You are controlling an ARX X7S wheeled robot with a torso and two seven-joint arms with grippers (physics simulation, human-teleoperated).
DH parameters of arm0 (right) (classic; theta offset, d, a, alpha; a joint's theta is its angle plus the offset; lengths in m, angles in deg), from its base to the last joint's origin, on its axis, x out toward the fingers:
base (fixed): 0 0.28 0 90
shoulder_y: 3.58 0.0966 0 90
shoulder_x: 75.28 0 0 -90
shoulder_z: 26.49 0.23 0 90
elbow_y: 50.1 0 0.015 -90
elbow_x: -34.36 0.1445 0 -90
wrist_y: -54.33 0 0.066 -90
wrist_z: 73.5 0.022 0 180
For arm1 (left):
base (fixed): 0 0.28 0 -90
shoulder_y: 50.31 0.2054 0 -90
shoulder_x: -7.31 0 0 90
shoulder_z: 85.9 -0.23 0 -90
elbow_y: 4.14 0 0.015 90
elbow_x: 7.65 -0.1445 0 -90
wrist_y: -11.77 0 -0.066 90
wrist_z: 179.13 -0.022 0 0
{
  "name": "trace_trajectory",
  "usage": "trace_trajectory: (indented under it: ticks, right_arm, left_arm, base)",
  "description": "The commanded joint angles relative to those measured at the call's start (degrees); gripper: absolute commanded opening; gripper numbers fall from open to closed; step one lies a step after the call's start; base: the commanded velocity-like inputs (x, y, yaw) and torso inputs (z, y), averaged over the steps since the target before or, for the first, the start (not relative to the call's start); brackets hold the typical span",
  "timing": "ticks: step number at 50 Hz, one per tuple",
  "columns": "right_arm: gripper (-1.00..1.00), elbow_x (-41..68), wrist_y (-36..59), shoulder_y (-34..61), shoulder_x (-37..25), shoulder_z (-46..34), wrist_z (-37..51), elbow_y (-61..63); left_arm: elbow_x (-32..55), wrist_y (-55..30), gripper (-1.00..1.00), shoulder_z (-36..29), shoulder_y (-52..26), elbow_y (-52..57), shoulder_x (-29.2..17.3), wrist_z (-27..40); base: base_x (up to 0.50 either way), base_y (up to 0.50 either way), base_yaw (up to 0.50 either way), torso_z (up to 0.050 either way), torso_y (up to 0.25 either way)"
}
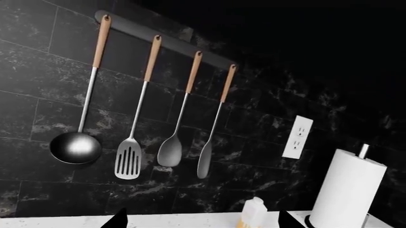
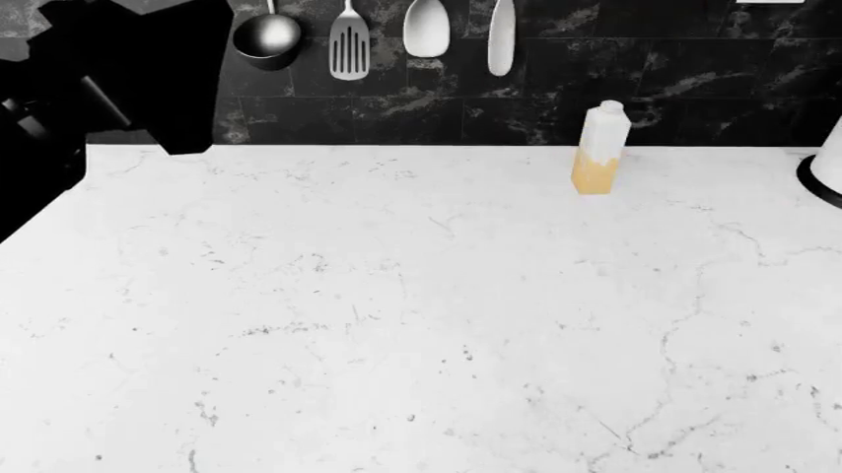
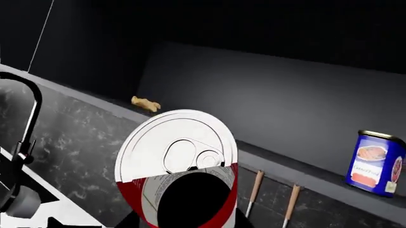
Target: Pick the cans from the counter and place them in their designated side in the cabinet.
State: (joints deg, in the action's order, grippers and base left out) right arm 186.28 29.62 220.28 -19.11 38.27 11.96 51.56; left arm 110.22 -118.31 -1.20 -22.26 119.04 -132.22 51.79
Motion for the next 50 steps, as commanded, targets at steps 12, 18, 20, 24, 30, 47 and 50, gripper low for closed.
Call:
trace_trajectory:
  ticks: [12, 18, 20, 24, 30, 47, 50]
  right_arm:
    - [-1.0, -47.25, 24.64, 1.14, 17.49, 22.36, -17.8, -16.38]
    - [-1.0, -79.81, 24.69, 1.14, 20.21, 23.43, -43.3, -14.3]
    - [-1.0, -93.19, 24.7, 1.14, 21.91, 23.37, -53.38, -13.64]
    - [-1.0, -122.58, 24.7, 1.14, 26.67, 23.32, -73.26, -13.58]
    - [-1.0, -160.46, 24.59, 1.14, 33.23, 24.34, -93.36, -15.94]
    - [-1.0, -151.52, 22.07, 1.14, 28.64, 25.03, -59.69, -23.04]
    - [-1.0, -156.97, 22.04, 1.14, 29.5, 24.43, -63.49, -23.86]
  left_arm:
    - [-0.25, 0.48, 1.0, -0.11, 0.36, 0.08, 0.44, -0.4]
    - [-0.12, 0.68, 1.0, 0.18, 0.82, 0.33, 0.3, -0.55]
    - [-0.06, 0.79, 1.0, 0.33, 1.02, 0.44, 0.23, -0.56]
    - [0.0, 1.02, 1.0, 0.64, 1.5, 0.65, 0.11, -0.63]
    - [-0.34, 1.16, 1.0, 0.72, 2.06, 0.66, 0.26, -0.94]
    - [-1.38, 1.42, 1.0, 0.35, 2.45, 0.01, 1.34, -2.19]
    - [-1.49, 1.67, 1.0, 0.48, 2.97, 0.16, 1.54, -2.3]
  base:
    - [0.0, 0.0, 0.0, 0.0, 0.0]
    - [0.0, 0.0, 0.0, 0.0, 0.0]
    - [0.0, 0.0, 0.0, 0.0, 0.0]
    - [0.0, 0.0, 0.0, 0.0, 0.0]
    - [0.0, 0.0, 0.0, 0.0, 0.0]
    - [0.0, 0.0, 0.0, 0.0, 0.0]
    - [0.0, 0.0, 0.0, 0.0, 0.0]
